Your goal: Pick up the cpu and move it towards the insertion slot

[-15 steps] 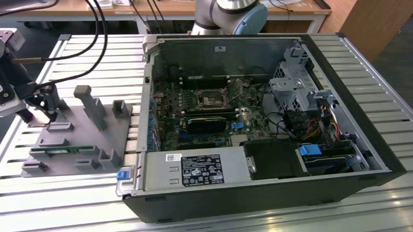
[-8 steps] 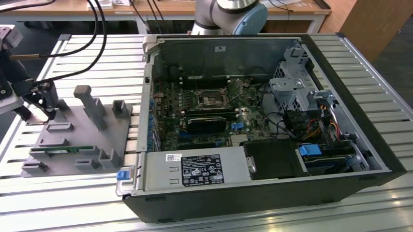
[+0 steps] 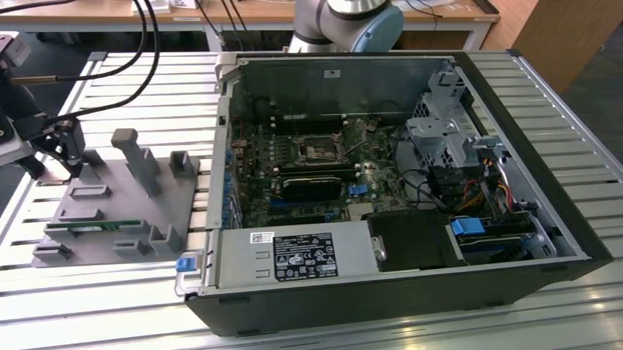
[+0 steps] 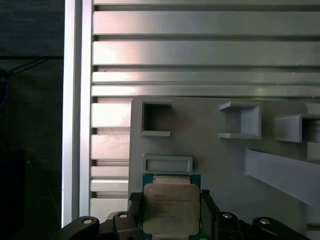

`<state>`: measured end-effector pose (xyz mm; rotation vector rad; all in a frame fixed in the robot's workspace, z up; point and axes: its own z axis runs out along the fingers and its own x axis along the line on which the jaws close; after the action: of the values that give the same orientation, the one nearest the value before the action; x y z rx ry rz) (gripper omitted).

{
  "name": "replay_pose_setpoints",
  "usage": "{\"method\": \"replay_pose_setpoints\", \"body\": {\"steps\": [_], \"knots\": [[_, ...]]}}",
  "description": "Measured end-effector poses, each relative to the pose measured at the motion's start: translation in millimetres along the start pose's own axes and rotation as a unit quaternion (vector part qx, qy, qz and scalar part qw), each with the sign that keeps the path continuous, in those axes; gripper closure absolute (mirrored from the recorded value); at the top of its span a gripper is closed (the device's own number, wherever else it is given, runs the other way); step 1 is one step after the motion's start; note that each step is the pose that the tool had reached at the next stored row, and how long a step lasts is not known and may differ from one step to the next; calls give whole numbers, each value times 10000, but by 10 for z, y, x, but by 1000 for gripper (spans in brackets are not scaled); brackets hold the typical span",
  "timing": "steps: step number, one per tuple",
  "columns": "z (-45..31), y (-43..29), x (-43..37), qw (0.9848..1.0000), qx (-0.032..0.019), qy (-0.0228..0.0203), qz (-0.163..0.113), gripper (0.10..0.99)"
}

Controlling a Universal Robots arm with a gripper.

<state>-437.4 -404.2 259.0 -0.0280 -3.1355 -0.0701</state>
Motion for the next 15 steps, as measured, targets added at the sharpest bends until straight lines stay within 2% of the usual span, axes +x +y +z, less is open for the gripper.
{"method": "replay_pose_setpoints", "body": {"steps": [15], "knots": [[-73, 4, 1, 10000, 0, 0, 0, 541]]}}
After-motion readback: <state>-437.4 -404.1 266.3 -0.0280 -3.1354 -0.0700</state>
